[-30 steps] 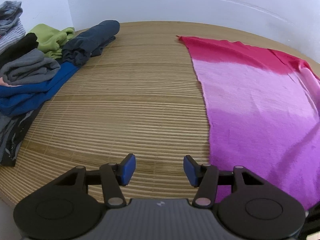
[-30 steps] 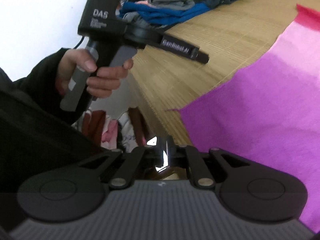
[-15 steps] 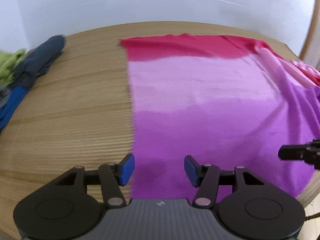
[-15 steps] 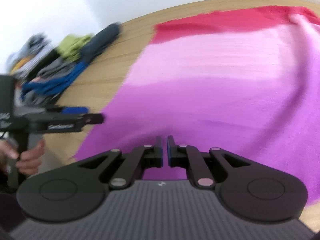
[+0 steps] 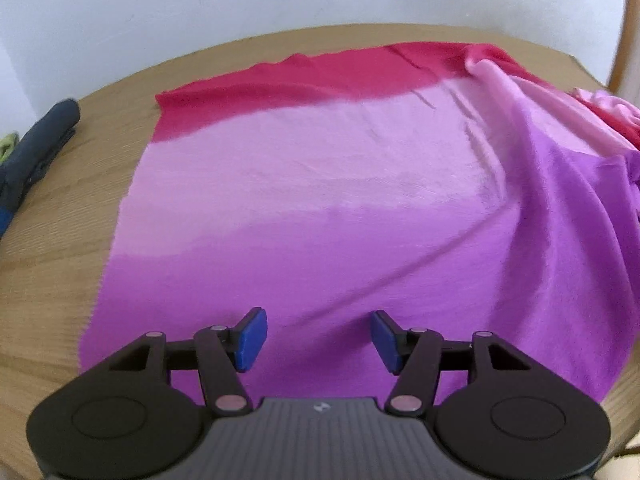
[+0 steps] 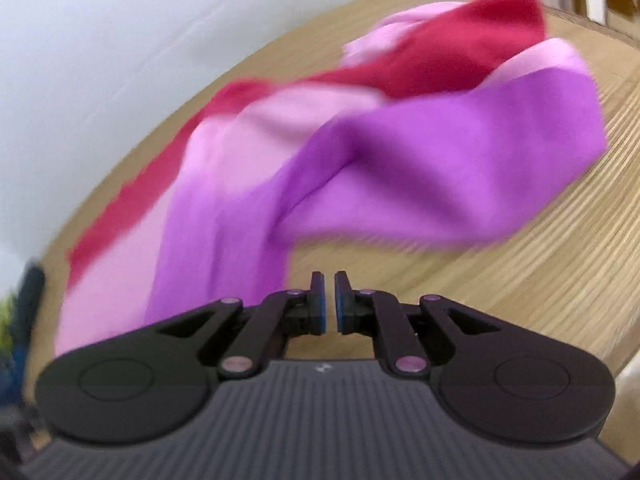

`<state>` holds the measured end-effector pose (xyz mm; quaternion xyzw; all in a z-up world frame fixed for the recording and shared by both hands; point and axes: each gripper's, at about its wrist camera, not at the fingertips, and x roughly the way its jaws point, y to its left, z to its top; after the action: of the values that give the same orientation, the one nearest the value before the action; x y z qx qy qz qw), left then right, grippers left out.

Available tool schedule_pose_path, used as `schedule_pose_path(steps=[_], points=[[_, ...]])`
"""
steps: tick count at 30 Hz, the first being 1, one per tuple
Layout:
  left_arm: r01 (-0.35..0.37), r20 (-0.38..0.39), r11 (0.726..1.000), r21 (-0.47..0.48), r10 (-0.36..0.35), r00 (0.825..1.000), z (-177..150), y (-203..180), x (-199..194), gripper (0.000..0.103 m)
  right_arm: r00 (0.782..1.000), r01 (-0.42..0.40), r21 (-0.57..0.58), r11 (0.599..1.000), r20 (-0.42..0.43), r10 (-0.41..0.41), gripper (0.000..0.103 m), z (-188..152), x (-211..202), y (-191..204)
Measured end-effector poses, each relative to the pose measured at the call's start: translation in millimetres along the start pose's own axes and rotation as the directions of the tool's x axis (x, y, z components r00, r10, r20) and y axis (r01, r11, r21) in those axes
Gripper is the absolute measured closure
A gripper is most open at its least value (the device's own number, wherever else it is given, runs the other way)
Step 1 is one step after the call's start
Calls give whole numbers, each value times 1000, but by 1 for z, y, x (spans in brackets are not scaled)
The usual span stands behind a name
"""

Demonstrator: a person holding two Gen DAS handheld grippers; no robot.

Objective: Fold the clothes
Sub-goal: 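Grasp the cloth corner with the right gripper and lift it up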

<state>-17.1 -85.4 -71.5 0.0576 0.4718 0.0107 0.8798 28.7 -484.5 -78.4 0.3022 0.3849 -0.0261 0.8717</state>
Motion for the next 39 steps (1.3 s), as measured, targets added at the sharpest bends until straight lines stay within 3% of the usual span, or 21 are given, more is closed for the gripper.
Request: schedule_pose_path(steps=[4,6,8,12,14,15,17,20,23,26,29,31,35,39], points=[[-38,-29,999,-38,37,999,-3,-20,0,43,999,-4,236,972,-39,13,47,49,22,-30],[-53,-40,998,-40,52,998,-6,-23,-4,43,999,20,353,935,-44,-5,39,59,33,-37],[-63,-50,997,-39,61,997,-6,-24,-4,41,997,42,422,906,-77,-10,39,67,51,-46],[-71,-60,997,-44,68,996,-2,-22,0,35,998,64,416,907,-24,-60,41,81,68,-44],[-73,-69,996,-59,69,995,0,-17,2,33,996,75,409,909,7,-86,63,88,76,-42],[-72,-75,995,-67,67,995,1,-15,3,32,992,110,372,922,15,-124,96,93,78,-40],[-69,-88,994,-83,62,994,2,-11,4,32,974,197,271,942,55,-219,96,101,73,-39],[-65,-89,996,-62,59,994,2,-8,4,29,940,275,131,952,172,-295,96,111,41,-42],[-55,-92,997,-45,51,994,3,-7,5,27,900,396,-50,917,218,-377,96,114,17,-46],[-41,-98,999,-10,40,994,4,-4,6,26,874,481,-207,852,191,-447,95,103,13,-51],[-29,-106,1000,11,30,994,5,-1,6,25,859,511,-306,803,138,-494,90,84,12,-53],[-23,-115,999,25,26,993,3,2,5,25,854,506,-363,783,81,-514,80,72,10,-55],[-28,-119,999,40,33,992,0,4,1,26,869,468,-455,758,80,-489,74,55,-23,-30],[-32,-102,999,25,34,994,5,2,-2,29,947,320,-526,788,147,-287,72,73,-72,7]])
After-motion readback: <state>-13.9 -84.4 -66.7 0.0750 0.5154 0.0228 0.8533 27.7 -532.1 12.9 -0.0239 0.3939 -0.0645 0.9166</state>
